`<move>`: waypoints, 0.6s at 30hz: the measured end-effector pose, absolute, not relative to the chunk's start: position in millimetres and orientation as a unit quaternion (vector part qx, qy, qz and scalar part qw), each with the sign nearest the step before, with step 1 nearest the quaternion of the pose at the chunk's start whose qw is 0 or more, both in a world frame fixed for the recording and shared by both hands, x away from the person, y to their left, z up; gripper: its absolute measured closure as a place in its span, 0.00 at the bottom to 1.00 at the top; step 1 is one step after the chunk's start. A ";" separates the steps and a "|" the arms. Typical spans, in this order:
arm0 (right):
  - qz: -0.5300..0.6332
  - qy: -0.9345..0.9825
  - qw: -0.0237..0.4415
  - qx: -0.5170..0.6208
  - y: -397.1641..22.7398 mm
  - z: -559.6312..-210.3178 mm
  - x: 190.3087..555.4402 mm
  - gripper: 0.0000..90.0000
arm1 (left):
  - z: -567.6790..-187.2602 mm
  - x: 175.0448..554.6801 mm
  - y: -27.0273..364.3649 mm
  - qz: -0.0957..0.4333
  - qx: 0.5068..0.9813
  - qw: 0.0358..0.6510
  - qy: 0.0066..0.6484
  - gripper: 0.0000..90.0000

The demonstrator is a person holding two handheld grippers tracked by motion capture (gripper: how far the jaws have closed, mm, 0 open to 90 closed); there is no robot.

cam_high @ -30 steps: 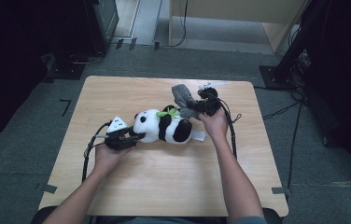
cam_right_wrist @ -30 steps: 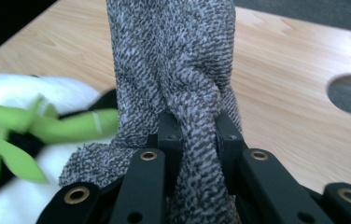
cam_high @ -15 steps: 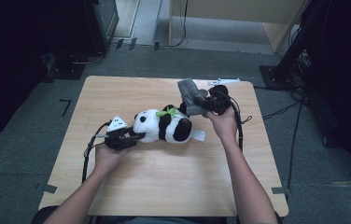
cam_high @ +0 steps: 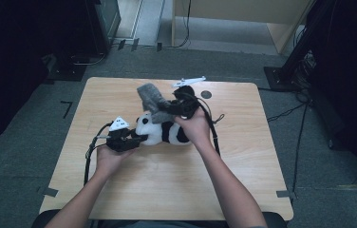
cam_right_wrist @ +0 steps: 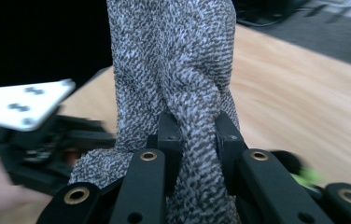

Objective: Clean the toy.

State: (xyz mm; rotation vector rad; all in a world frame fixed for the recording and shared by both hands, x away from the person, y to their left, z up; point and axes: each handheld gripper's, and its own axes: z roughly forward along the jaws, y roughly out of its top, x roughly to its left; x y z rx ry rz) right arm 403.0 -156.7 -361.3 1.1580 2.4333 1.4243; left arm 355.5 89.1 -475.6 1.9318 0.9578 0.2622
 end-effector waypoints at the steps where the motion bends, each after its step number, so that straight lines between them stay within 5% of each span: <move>1: 0.467 0.801 0.041 0.374 -148.8 -362.0 400.2 0.87 | -475.2 355.3 89.0 0.107 0.786 0.466 0.391 0.61; 13: 0.438 0.820 0.004 0.370 -109.9 -410.2 390.9 0.87 | -475.0 354.9 89.1 0.109 0.785 0.463 0.397 0.61; 18: 0.428 0.829 0.036 0.357 -113.9 -410.2 389.1 0.87 | -474.5 354.6 88.4 0.113 0.788 0.460 0.394 0.61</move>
